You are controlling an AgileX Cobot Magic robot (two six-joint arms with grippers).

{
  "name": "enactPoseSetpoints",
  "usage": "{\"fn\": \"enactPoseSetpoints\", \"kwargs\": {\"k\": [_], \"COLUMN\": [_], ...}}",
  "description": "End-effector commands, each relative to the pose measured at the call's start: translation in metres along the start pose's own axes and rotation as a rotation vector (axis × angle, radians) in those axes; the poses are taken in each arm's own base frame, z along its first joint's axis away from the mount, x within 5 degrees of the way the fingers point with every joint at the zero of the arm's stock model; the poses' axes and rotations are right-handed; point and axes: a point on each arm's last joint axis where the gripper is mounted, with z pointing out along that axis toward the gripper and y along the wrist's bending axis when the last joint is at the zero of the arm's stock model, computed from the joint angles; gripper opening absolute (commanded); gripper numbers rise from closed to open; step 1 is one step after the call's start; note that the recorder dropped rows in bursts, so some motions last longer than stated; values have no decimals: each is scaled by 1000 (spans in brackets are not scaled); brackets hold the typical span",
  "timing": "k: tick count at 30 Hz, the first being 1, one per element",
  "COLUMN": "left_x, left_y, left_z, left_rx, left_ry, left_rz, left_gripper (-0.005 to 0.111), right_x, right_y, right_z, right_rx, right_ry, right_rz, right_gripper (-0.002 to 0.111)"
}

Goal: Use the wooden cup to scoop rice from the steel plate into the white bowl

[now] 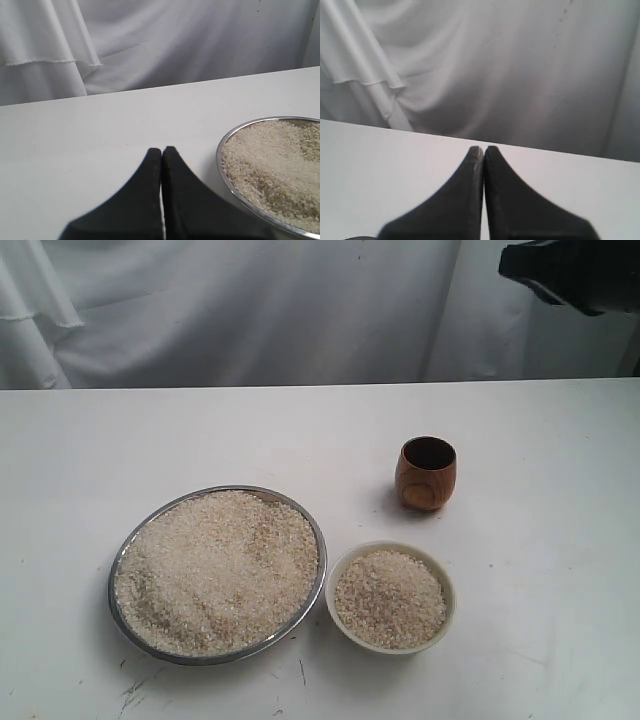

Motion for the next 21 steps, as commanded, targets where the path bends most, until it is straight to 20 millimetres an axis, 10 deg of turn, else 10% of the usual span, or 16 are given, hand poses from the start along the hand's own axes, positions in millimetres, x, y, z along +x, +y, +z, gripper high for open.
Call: {"fn": "enactPoseSetpoints", "kwargs": {"k": [1, 21], "left_x": [-2, -2], "left_y": [0, 0], "left_z": [0, 0], "left_rx": [5, 5], "left_ry": [-6, -6], "left_rz": [-1, -2], "left_gripper": [0, 0], "right_x": [6, -25], "right_y": [15, 52], "right_z": [-29, -138], "right_rx": [143, 205], "right_ry": [-8, -291], "right_rz": [5, -91], "right_gripper": [0, 0]}}
